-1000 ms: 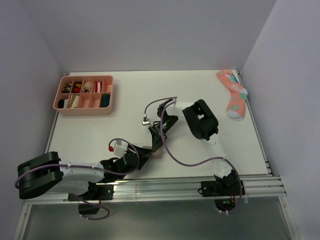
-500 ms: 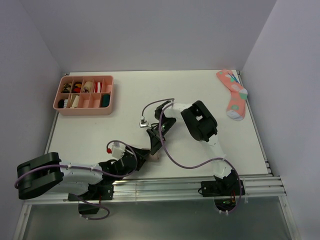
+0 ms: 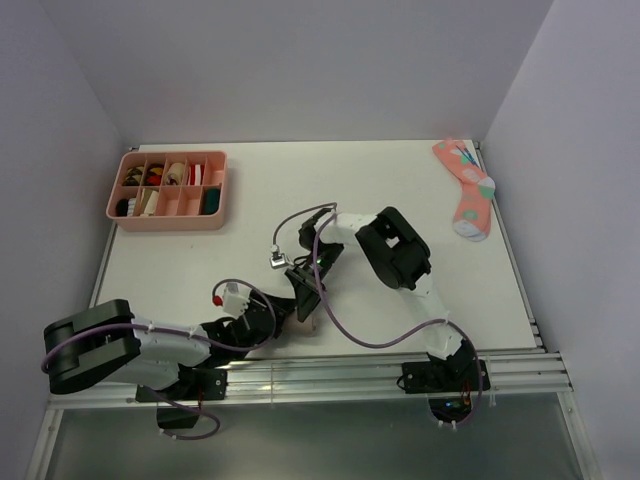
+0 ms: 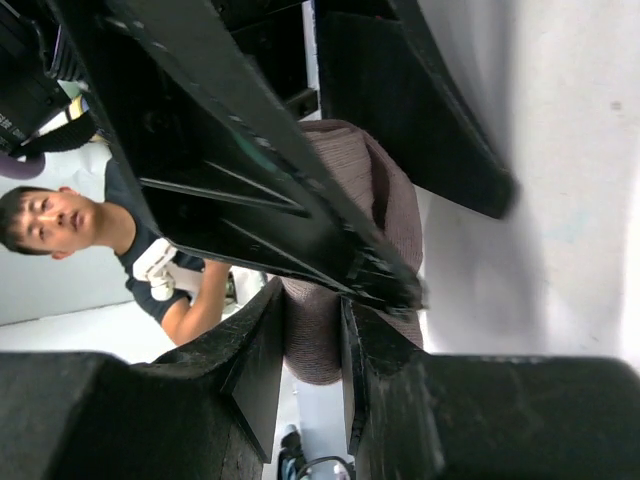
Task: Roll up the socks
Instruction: Pick up the sock at the center of the board.
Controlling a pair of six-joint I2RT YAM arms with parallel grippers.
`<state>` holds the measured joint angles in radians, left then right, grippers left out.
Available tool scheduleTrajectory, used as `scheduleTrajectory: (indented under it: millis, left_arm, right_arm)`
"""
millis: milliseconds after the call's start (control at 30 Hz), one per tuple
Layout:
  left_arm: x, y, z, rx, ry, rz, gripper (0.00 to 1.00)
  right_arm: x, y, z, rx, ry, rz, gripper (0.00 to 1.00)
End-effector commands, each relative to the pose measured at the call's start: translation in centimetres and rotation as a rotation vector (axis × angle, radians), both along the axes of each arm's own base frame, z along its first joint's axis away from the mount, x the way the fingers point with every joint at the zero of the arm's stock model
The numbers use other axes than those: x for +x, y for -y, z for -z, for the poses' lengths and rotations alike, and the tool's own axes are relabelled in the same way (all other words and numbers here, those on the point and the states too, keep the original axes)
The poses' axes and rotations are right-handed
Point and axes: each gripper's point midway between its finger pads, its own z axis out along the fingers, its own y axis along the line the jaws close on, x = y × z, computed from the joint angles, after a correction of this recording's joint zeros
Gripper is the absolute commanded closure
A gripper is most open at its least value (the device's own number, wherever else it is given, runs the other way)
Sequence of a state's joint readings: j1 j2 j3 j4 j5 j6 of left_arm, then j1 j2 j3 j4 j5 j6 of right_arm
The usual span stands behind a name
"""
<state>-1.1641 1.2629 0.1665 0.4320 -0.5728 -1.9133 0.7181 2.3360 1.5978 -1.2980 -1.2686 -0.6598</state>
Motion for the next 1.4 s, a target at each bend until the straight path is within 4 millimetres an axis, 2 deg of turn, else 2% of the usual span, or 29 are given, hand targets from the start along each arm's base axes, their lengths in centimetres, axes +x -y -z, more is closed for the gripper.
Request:
scheduleTrajectory:
  millis: [0,133,167,233,333,433,600,700,900,933,967,1033,1067,1100,1233,1367]
  left_arm:
    - [-0.2,-0.9,1.5,0.068,-0.011,0.009,0.45]
    - [-0.3,-0.6,1.5,0.062,-0.009,0.018,0.54]
    - [-0.3,-0.6,1.4,0.063,-0.01,0.02,0.62]
    - [-0.3,-0.5,1.4,0.067,-0.005,0.029,0.67]
    - [-0.3,-0.4,1.1,0.073,0.002,0.036,0.84]
    - [-0.2,-0.4,0.9,0.084,0.014,0.042,1.0]
    - [0.0,-0.8,0.4,0.075,0.063,0.043,1.0]
    - [0.3,-1.3,-0.3,0.047,0.118,0.029,1.0]
    - [1.4,-2.0,-2.4,0.058,0.235,-0.004,1.0]
    - [1.4,-2.6,-2.2,0.072,0.252,-0.006,1.0]
    - [1.6,-2.7,-3.3,0.035,0.283,-0.023,1.0]
    - [2.1,-3.8,-3.8,0.053,0.331,-0.064,1.0]
    - [2.5,-3.8,-5.4,0.019,0.372,-0.084,1.0]
    - [2.6,-4.7,-4.9,0.053,0.386,-0.095,1.0]
    - [3.1,-5.4,-6.5,0.077,0.468,-0.1,1.0]
    - [3.7,-5.6,-8.4,0.061,0.532,-0.067,1.0]
  right_arm:
    - [-0.5,-0.4,-2.7,0.004,-0.034,0.015,0.82]
    - [-0.2,-0.6,-2.2,-0.001,-0.007,0.02,0.83]
    - [-0.1,-0.5,-2.0,-0.007,-0.001,0.022,0.83]
    - [0.1,-0.7,-1.7,-0.014,0.021,0.031,0.83]
    - [0.5,-0.7,-1.1,-0.039,0.049,0.042,0.83]
    - [0.9,-0.8,-0.6,-0.056,0.089,0.049,0.78]
    - [2.3,-1.0,-0.8,-0.095,0.204,0.099,0.61]
    - [3.3,-1.1,-1.7,-0.107,0.234,0.122,0.55]
    - [6.6,-0.4,-2.8,-0.152,0.32,0.226,0.5]
    - [7.1,-0.2,-2.9,-0.16,0.33,0.242,0.49]
    - [7.7,0.3,-2.9,-0.177,0.327,0.268,0.49]
    - [8.0,0.7,-3.2,-0.189,0.342,0.282,0.48]
    - [8.2,0.9,-3.5,-0.185,0.351,0.286,0.47]
    - [8.2,1.0,-3.6,-0.183,0.355,0.29,0.47]
    - [8.7,1.0,-4.8,-0.159,0.372,0.299,0.46]
    - [10.5,0.9,-7.1,-0.084,0.344,0.332,0.42]
